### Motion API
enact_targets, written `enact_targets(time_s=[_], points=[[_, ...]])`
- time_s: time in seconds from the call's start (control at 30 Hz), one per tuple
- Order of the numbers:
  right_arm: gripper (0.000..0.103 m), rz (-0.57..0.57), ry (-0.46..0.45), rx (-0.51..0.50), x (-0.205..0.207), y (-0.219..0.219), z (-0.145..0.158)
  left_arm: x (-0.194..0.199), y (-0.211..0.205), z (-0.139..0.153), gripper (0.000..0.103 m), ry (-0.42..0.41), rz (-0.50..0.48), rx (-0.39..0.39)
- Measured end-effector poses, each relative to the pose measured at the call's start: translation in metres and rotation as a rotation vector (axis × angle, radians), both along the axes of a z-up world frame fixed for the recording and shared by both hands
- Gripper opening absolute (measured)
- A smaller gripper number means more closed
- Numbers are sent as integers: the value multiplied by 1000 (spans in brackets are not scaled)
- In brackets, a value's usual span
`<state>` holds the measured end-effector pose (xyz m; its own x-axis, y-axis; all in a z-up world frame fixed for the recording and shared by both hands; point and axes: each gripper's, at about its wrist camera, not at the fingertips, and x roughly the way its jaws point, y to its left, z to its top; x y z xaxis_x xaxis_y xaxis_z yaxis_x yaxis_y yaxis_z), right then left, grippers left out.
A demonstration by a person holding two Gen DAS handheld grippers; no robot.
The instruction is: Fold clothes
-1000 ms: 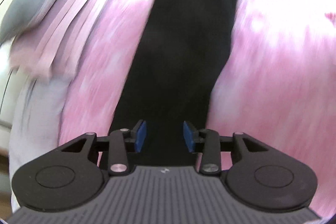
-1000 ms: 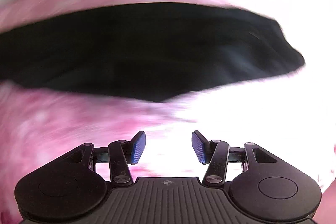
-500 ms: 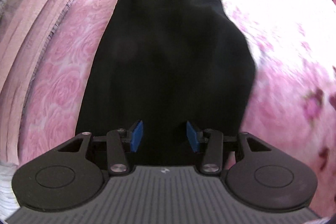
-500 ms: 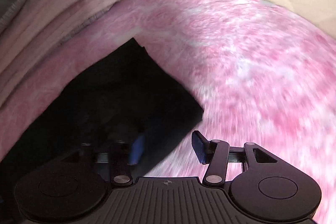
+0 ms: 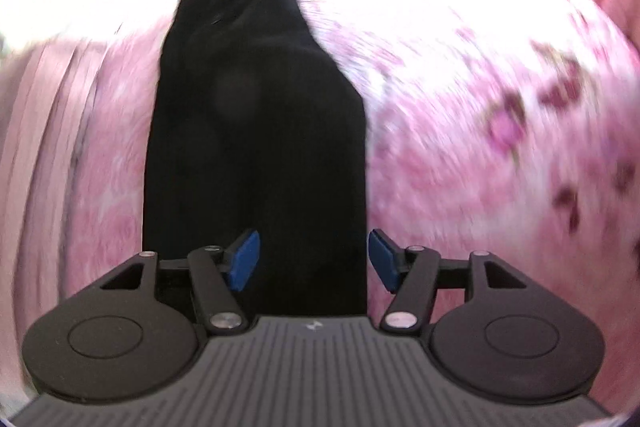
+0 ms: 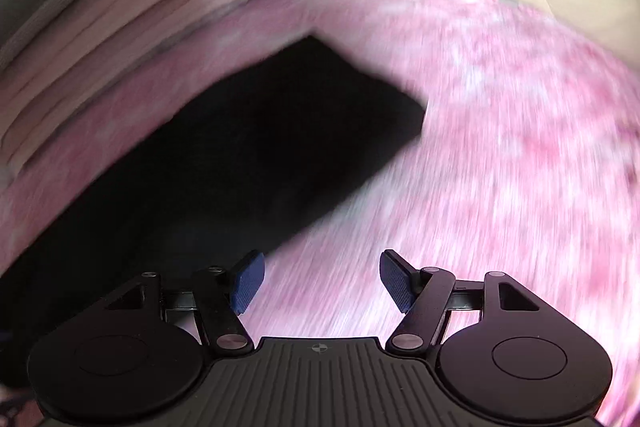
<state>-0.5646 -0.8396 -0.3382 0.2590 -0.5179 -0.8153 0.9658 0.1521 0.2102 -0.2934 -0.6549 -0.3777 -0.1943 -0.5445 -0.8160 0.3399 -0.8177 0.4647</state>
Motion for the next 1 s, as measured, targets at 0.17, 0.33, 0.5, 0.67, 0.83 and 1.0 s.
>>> enact_targets(time_s=[0.17,0.33,0.5,0.67,0.83,1.0], points=[[67,-6,32,52,43,99,-1,22,-18,9,9,93,80,42],[68,21,9,39,104,153,-6,48,-55,47,1,269,230,119],[71,66,-65,-23,163,156,-22,56,-80,54,1,289,251,119],[71,-79,-136,-47,175,130,-37,65,-84,61,1,299,235,111],[71,-80,-28,-127,190,96,-47,69,-81,56,1,312,229,115],[71,-261,98,-168,133,110,-36,56,-66,40,1,279,163,137]])
